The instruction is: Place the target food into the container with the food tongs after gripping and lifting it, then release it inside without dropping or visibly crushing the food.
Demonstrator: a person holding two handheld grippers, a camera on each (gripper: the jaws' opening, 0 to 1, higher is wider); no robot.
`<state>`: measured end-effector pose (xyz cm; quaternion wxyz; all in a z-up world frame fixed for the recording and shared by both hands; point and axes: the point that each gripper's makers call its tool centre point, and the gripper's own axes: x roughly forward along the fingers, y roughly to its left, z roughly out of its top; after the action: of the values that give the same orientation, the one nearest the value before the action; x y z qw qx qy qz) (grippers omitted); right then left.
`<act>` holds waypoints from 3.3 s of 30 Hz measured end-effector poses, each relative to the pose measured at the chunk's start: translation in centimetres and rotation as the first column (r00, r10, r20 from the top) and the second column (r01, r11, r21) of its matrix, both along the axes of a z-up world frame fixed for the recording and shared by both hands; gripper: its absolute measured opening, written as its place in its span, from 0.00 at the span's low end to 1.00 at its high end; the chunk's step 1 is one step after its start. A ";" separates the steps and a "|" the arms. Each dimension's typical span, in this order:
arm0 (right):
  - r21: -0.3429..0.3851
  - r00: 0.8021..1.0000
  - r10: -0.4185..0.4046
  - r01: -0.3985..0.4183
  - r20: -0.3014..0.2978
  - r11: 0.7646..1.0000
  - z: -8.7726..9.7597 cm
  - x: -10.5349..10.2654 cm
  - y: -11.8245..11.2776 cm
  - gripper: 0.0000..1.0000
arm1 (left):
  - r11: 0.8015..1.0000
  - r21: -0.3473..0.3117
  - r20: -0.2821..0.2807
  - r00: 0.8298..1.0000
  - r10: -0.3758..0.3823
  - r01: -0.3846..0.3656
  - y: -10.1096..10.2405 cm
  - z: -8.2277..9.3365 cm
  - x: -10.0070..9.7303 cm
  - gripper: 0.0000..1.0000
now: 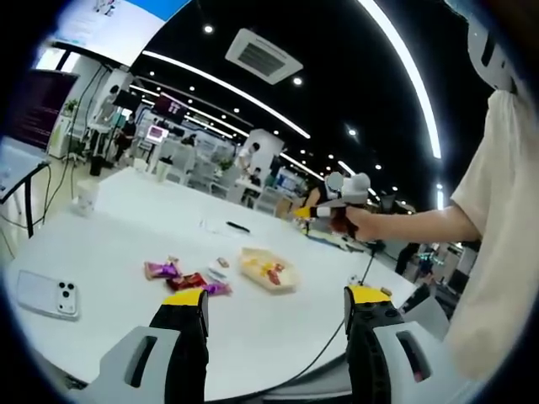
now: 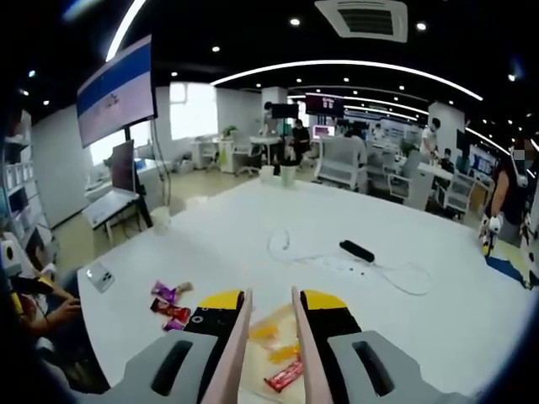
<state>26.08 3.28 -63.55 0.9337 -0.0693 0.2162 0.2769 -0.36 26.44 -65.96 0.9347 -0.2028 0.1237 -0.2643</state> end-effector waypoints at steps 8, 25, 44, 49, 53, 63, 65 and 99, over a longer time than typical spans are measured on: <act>0.019 1.000 0.015 -0.016 0.009 1.000 0.7 -0.5 1.3 0.26 | 1.000 0.011 0.022 1.000 0.004 -0.004 0.7 0.8 0.0 0.65; 0.034 0.998 0.057 -0.058 0.019 0.998 1.1 -1.5 5.6 0.26 | 0.999 0.006 0.025 0.999 0.034 -0.034 3.1 0.9 -1.7 0.65; 0.036 0.995 0.095 -0.095 0.011 0.995 0.5 -2.3 9.6 0.26 | 0.998 0.001 0.027 0.998 0.058 -0.059 5.8 0.5 -2.3 0.65; 0.035 0.994 0.107 -0.107 0.007 0.994 0.4 -2.6 10.6 0.26 | 0.998 -0.002 0.026 0.998 0.063 -0.063 6.4 0.4 -2.5 0.65; 0.032 0.993 0.119 -0.119 0.005 0.992 0.2 -2.8 11.4 0.26 | 0.998 -0.002 0.028 0.997 0.067 -0.067 6.8 0.4 -2.7 0.65; 0.027 0.988 0.155 -0.155 -0.005 0.988 -0.2 -3.1 13.5 0.26 | 0.996 -0.005 0.031 0.995 0.091 -0.091 7.9 0.4 -3.1 0.65; 0.027 0.987 0.161 -0.161 -0.007 0.987 -0.3 -3.1 13.9 0.26 | 0.996 -0.006 0.030 0.995 0.094 -0.094 8.0 0.4 -3.1 0.65; 0.004 0.975 0.216 -0.216 -0.058 0.976 -3.1 -2.7 17.0 0.26 | 0.991 -0.023 0.002 0.991 0.133 -0.133 9.8 -1.2 -2.8 0.65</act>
<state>23.38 20.28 -66.67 0.8913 -0.0852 0.2347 0.3785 -3.18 36.28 -67.13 0.9481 -0.2207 0.1051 -0.2032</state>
